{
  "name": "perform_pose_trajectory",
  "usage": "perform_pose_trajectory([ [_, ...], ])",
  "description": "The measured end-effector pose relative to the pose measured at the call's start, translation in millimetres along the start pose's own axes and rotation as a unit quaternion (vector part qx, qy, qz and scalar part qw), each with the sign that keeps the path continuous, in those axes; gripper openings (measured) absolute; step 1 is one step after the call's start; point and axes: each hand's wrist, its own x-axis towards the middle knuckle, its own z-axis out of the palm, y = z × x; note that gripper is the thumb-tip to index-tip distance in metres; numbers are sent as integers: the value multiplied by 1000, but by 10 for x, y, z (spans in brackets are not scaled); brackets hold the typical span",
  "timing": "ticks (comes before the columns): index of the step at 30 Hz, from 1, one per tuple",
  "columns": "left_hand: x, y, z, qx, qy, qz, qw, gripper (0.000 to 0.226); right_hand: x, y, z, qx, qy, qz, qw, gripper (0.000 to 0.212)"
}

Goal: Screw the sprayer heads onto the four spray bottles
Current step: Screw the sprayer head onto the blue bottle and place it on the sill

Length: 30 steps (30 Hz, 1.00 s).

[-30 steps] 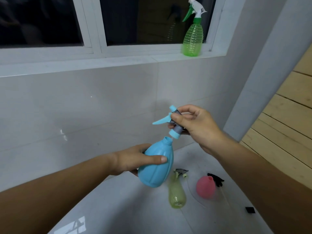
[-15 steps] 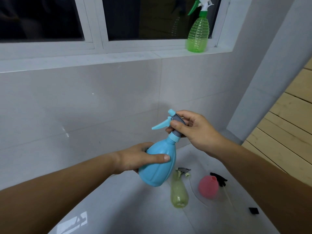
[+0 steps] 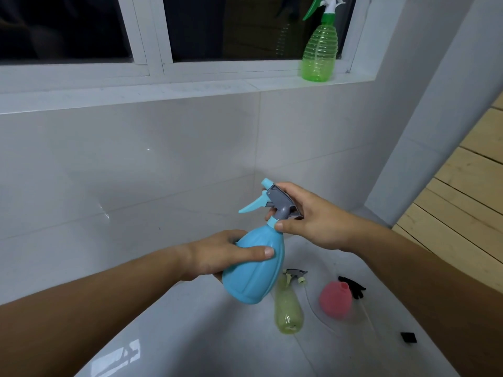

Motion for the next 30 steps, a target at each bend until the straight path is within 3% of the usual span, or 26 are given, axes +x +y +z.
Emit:
perform_pose_trajectory([
  [7,-20,31,28,4,1,3,1000,60,50,74,42,-37,28,4,999,52],
  [11,-29,66,44,3,15,-2,1000,58,64,31,-33,-10,19,3,1000,43],
  [14,-28,133,84,-5,37,-6,999,74,83,23,-32,15,48,5,999,37],
  [20,-32,166,110,-41,25,-10,999,87,82,29,32,25,70,8,997,31],
  [24,-42,143,84,-113,-43,-12,993,60,83,26,-24,40,62,17,997,30],
  [27,-24,135,89,-101,-36,-7,994,48,78,18,-51,71,55,30,996,30],
  [30,36,101,142,-124,-3,-10,992,56,81,20,-50,98,70,40,992,28],
])
